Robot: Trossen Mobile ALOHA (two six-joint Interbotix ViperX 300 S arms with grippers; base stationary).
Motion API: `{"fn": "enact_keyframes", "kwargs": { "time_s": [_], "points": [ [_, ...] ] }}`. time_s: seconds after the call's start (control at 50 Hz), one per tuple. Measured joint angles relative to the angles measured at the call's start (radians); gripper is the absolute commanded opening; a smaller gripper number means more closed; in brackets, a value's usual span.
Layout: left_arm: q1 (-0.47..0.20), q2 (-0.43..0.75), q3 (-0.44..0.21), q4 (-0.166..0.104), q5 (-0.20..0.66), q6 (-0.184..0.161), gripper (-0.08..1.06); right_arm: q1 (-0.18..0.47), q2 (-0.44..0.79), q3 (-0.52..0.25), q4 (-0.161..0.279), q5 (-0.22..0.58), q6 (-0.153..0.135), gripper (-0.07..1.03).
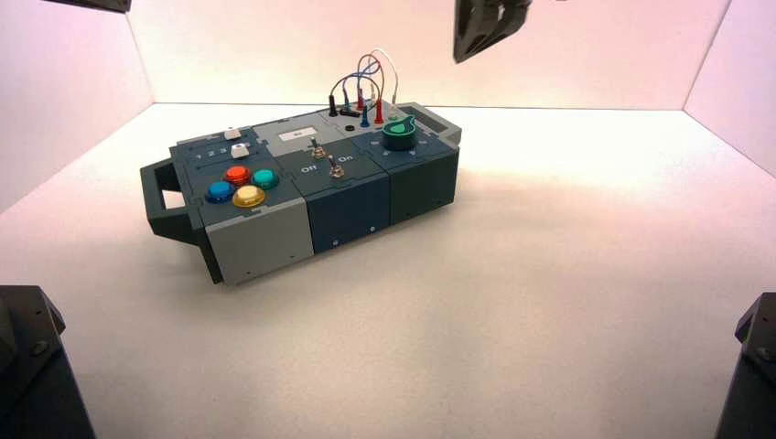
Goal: Turn the knob to position 5.
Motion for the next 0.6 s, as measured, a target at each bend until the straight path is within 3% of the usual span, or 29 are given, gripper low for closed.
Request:
{"fn": "enact_keyframes", "kwargs": {
  "time_s": [0.6],
  "points": [
    [0.000,-0.017,0.003,0.000,0.002,0.000,-0.03,0.041,0.206,-0.199,0.003,0.072,0.000,-0.02]
  ]
}}
